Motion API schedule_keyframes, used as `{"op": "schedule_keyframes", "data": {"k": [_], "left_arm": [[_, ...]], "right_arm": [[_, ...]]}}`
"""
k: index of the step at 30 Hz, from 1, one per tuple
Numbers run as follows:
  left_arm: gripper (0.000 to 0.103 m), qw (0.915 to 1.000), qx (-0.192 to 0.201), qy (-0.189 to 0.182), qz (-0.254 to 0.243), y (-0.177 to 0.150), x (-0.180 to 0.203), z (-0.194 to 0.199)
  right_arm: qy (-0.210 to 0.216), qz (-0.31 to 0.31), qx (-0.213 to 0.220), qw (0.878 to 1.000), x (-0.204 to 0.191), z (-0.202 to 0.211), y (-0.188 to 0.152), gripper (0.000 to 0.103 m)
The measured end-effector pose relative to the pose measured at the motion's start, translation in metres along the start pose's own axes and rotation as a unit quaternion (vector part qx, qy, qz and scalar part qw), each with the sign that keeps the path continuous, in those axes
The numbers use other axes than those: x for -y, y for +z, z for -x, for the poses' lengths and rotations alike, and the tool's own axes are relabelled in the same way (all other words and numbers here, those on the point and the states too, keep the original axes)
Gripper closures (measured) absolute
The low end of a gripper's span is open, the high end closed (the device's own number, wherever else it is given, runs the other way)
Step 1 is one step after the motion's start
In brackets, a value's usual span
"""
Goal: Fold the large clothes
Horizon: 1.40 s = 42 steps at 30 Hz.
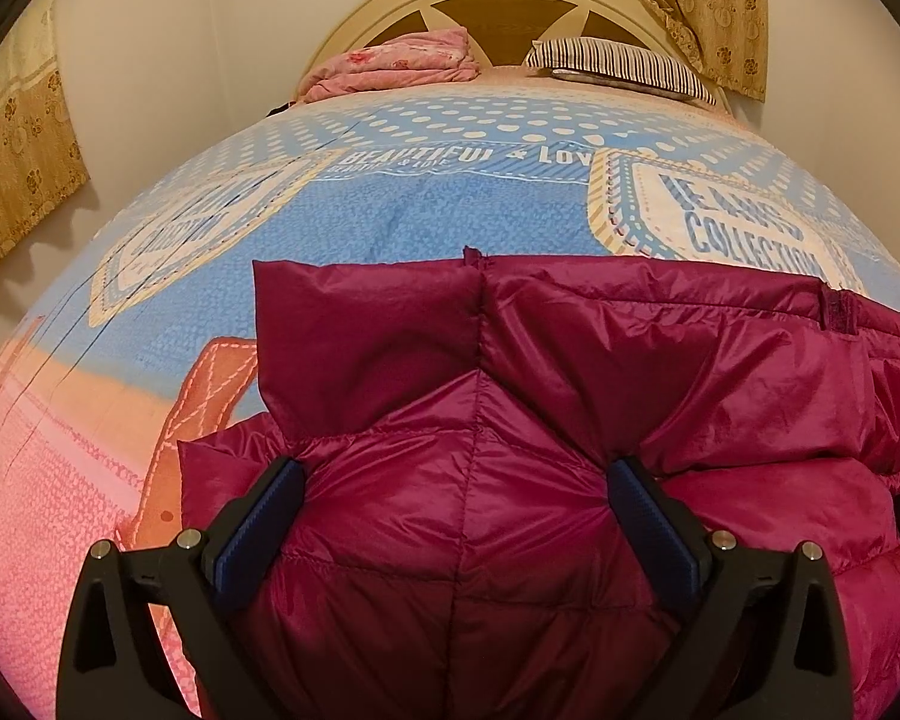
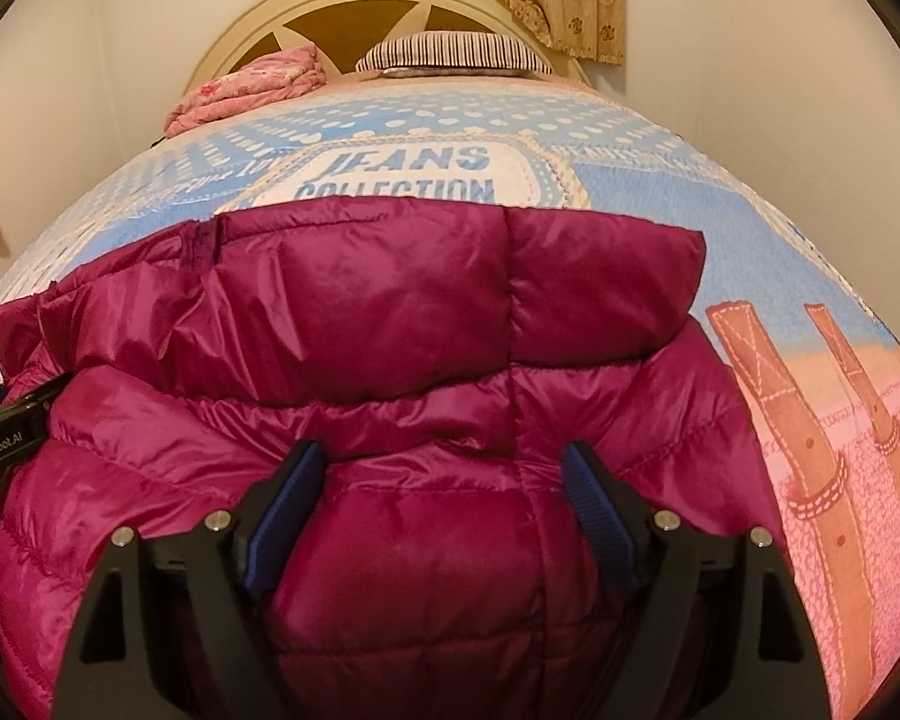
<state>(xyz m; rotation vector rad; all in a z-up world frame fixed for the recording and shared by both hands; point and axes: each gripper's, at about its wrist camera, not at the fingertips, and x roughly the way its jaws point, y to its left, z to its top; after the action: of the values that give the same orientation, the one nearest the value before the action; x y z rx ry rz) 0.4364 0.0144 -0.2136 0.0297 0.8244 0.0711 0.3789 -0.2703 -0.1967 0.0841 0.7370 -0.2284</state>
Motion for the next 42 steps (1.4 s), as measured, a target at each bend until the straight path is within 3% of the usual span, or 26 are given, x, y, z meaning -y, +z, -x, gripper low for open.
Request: {"op": "schedule_keyframes", "data": {"k": [38, 42], "left_arm": [[0.001, 1.0000, -0.003, 0.004, -0.003, 0.000, 0.001, -0.002], [0.001, 0.9998, -0.010, 0.002, -0.019, 0.002, -0.003, 0.013]], "right_arm": [[-0.019, 0.012, -0.008, 1.000, -0.004, -0.005, 0.000, 0.016], [-0.020, 0.015, -0.010, 1.000, -0.005, -0.005, 0.001, 0.015]]}}
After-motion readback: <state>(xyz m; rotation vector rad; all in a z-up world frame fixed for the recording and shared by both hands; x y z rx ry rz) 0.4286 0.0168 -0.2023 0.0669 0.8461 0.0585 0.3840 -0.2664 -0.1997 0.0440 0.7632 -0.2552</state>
